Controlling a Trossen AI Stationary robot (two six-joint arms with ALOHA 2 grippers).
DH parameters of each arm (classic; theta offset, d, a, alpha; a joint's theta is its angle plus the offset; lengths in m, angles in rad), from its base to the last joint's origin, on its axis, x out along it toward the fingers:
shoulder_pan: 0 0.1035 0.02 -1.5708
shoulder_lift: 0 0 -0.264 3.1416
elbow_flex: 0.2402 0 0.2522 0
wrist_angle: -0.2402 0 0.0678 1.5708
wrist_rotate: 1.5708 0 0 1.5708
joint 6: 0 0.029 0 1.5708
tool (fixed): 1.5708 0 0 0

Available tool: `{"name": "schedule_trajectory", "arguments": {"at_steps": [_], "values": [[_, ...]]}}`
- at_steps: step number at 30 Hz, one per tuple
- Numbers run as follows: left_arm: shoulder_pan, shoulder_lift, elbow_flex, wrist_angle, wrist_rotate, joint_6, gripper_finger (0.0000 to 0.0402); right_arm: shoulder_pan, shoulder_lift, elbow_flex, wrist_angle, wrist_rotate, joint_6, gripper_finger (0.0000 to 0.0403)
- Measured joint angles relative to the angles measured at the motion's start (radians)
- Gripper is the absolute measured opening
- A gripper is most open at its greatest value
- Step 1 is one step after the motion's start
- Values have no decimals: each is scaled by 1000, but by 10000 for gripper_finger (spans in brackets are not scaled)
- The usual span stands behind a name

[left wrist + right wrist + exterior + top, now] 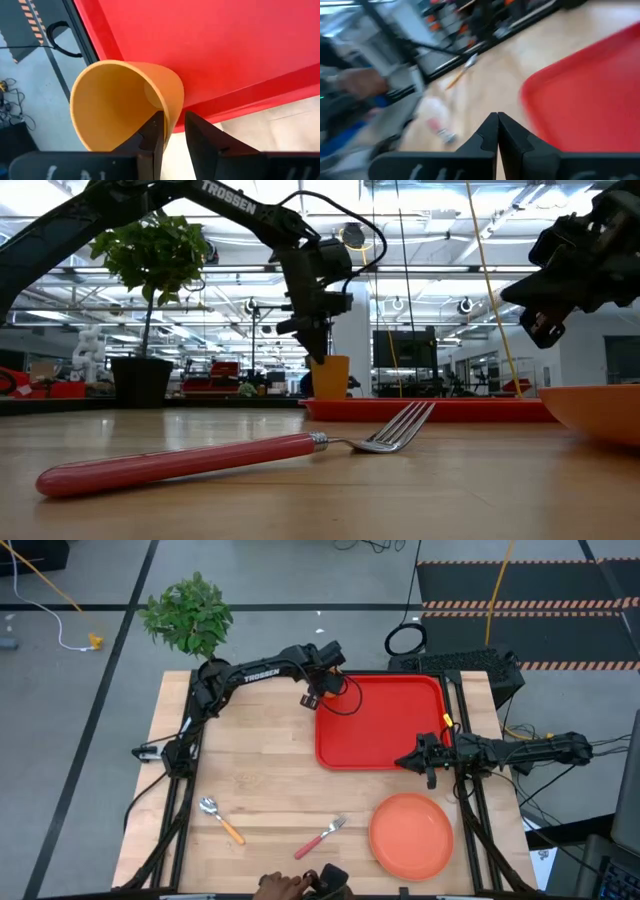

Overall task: Pick and place plate/cup/fork/spoon on tray
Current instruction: Put the orange plate to the bottom right of the yellow cup on the red tray

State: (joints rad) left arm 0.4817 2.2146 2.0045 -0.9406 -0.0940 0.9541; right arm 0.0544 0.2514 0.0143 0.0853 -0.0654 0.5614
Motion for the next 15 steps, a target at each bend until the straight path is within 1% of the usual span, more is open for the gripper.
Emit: {"name": "schedule_trajectory", "arguments": {"at_steps": [2,3,6,8,10,12,15], "values": [[-10,-17,0,0,-20,-29,82,0,18,0,0,-59,37,8],[-15,-30,0,-3,-30,-48,82,2,29,0,0,-70,53,13],[-37,-69,0,0,-42,-110,83,29,63,0,15,-70,71,34],[-57,-101,0,-3,-42,-177,83,64,89,7,63,-70,92,49],[-82,-138,0,-29,-35,-254,81,107,121,39,73,-66,123,65],[-106,-176,0,-89,-5,-331,81,168,174,79,35,-32,135,76],[-155,-223,0,-184,60,-460,81,274,260,183,15,64,124,81]]}}
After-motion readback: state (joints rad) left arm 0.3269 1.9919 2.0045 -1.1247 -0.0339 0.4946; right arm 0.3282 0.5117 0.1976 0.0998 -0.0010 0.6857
